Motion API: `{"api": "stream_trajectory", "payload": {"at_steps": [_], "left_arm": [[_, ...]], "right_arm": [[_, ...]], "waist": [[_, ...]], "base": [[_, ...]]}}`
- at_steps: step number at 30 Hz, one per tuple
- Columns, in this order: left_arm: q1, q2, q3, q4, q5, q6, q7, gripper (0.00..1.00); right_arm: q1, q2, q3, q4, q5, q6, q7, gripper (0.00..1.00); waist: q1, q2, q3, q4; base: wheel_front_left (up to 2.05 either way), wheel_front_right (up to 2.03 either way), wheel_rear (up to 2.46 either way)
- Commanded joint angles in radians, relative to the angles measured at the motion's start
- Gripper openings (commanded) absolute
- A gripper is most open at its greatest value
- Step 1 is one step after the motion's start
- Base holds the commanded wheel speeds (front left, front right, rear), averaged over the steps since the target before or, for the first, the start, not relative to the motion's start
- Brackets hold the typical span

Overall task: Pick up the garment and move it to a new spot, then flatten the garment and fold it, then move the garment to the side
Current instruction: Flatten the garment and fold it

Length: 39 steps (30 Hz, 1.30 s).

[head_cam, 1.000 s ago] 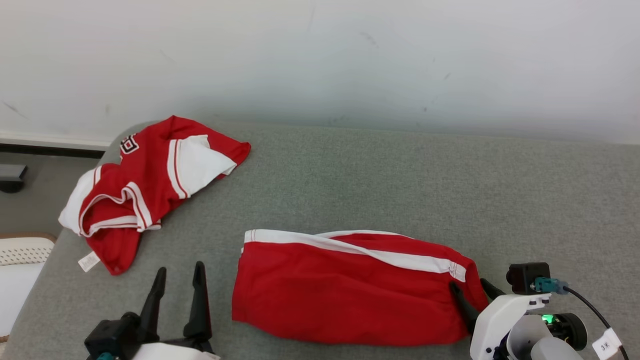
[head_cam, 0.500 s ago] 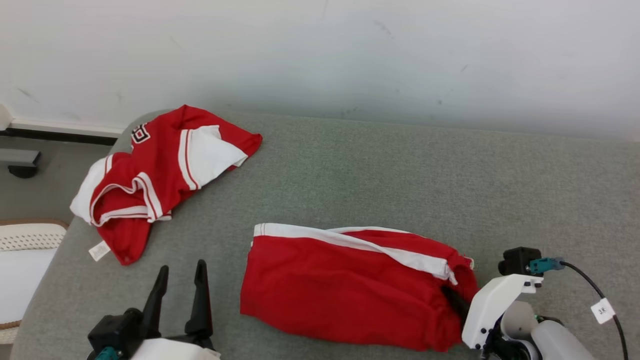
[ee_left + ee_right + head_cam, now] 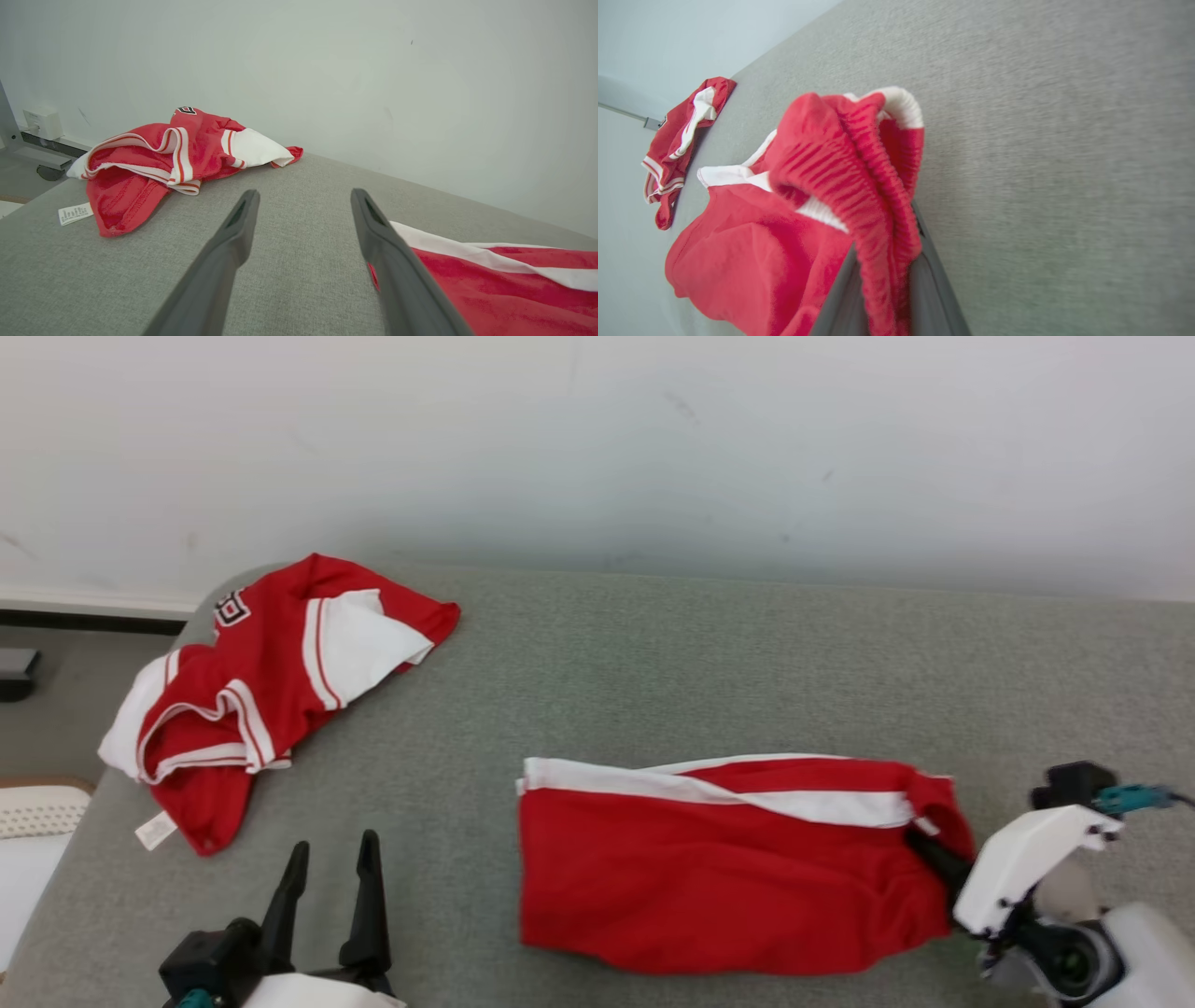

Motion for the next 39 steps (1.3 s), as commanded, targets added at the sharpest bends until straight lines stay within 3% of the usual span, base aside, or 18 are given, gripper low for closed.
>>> {"api": "stream_trajectory", "payload": {"at_steps": [1, 5, 8, 15, 19, 25, 30, 35, 36, 37, 38, 39], "left_arm": [[0.002, 0.003, 0.004, 0.000, -0.002, -0.003, 0.000, 1.00], [-0.004, 0.003, 0.003, 0.007, -0.008, -0.010, 0.000, 1.00], [-0.008, 0.003, 0.001, 0.017, -0.011, -0.013, 0.000, 1.00], [-0.014, 0.003, -0.018, 0.036, -0.016, -0.015, 0.000, 1.00], [-0.020, 0.003, -0.033, 0.043, -0.029, -0.012, 0.000, 1.00], [-0.032, 0.003, -0.064, 0.050, -0.060, -0.002, 0.000, 1.00], [-0.039, 0.003, -0.083, 0.055, -0.075, 0.004, 0.000, 1.00], [-0.043, 0.003, -0.094, 0.055, -0.080, 0.010, 0.000, 1.00], [-0.045, 0.003, -0.096, 0.055, -0.081, 0.011, 0.000, 1.00], [-0.046, 0.003, -0.098, 0.055, -0.082, 0.013, 0.000, 1.00], [-0.046, 0.003, -0.099, 0.057, -0.082, 0.013, 0.000, 1.00], [-0.046, 0.003, -0.101, 0.059, -0.083, 0.015, 0.000, 1.00]], "right_arm": [[-0.016, -0.040, -0.022, -0.013, 0.019, 0.000, 0.014, 0.00], [-0.020, -0.099, -0.065, -0.042, 0.051, 0.000, 0.063, 0.00], [-0.023, -0.101, -0.097, -0.058, 0.089, 0.001, 0.119, 0.00], [-0.040, 0.002, -0.155, -0.100, 0.192, 0.001, 0.223, 0.00], [-0.053, 0.063, -0.150, -0.094, 0.185, 0.001, 0.253, 0.00], [-0.095, 0.116, -0.139, -0.023, 0.163, 0.000, 0.238, 0.00], [-0.142, 0.124, -0.105, 0.059, 0.115, 0.001, 0.194, 0.00], [-0.186, 0.123, -0.017, 0.125, 0.147, 0.001, 0.147, 0.00], [-0.194, 0.124, 0.002, 0.138, 0.161, 0.001, 0.133, 0.09], [-0.199, 0.124, 0.021, 0.151, 0.176, 0.001, 0.122, 0.42], [-0.204, 0.124, 0.040, 0.163, 0.191, 0.001, 0.109, 0.95], [-0.209, 0.124, 0.061, 0.175, 0.207, 0.001, 0.099, 1.00]], "waist": [[-0.0001, -0.0001, 0.001, -0.017], [-0.0001, -0.0001, 0.003, -0.037], [-0.0001, -0.0001, 0.000, -0.045], [-0.0001, -0.0001, -0.011, -0.036], [-0.0001, -0.0001, -0.005, -0.006], [-0.0001, -0.0001, 0.016, 0.060], [-0.0001, -0.0001, 0.029, 0.109], [-0.0001, -0.0001, 0.035, 0.132], [-0.0001, -0.0001, 0.036, 0.134], [-0.0001, -0.0001, 0.036, 0.136], [-0.0001, -0.0001, 0.037, 0.137], [-0.0001, -0.0001, 0.037, 0.137]], "base": [[0.00, 0.00, 0.00], [0.00, 0.00, 0.00], [0.00, 0.00, 0.00], [0.00, 0.00, 0.00], [0.00, 0.00, 0.00], [0.00, 0.00, 0.00], [0.00, 0.00, 0.00], [0.00, 0.00, 0.00], [0.00, 0.00, 0.00], [0.00, 0.00, 0.00], [0.00, 0.00, 0.00], [0.00, 0.00, 0.00]]}}
